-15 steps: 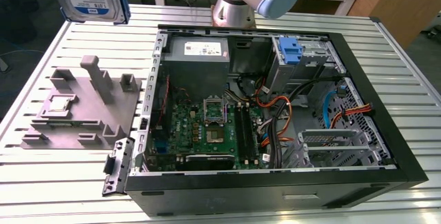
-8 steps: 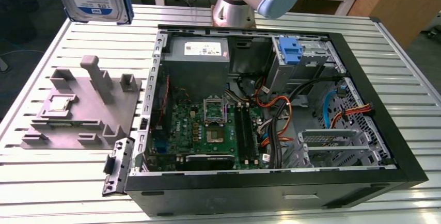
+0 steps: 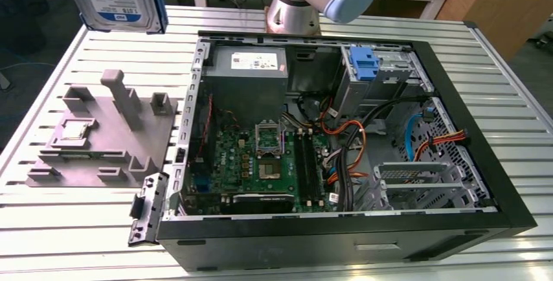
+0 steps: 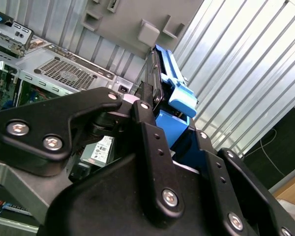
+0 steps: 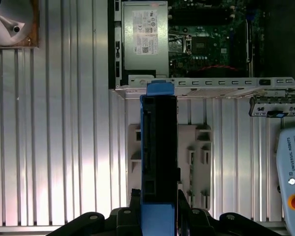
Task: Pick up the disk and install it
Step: 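Pick up the disk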
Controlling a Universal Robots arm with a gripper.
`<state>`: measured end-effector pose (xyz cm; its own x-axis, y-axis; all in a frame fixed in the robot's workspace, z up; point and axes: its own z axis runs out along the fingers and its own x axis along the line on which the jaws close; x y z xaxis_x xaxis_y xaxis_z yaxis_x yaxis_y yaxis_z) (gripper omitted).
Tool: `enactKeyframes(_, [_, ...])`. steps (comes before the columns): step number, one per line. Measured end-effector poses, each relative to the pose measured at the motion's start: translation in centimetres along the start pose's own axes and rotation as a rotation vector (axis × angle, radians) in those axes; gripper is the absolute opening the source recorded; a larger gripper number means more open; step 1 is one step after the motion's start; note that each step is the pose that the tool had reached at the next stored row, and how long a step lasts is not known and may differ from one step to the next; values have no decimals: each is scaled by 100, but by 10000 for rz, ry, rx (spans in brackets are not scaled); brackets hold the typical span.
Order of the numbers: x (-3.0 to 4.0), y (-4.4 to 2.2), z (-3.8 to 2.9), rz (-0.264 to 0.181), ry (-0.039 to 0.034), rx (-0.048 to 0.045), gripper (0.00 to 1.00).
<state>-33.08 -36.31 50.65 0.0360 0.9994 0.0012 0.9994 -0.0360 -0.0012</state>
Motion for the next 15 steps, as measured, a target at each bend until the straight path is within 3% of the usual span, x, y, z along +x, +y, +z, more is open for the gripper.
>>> enactKeyframes(3, [-27, 1, 0, 0, 1, 0, 37])
enactKeyframes(15, [-29, 29, 0, 1, -11, 0, 37])
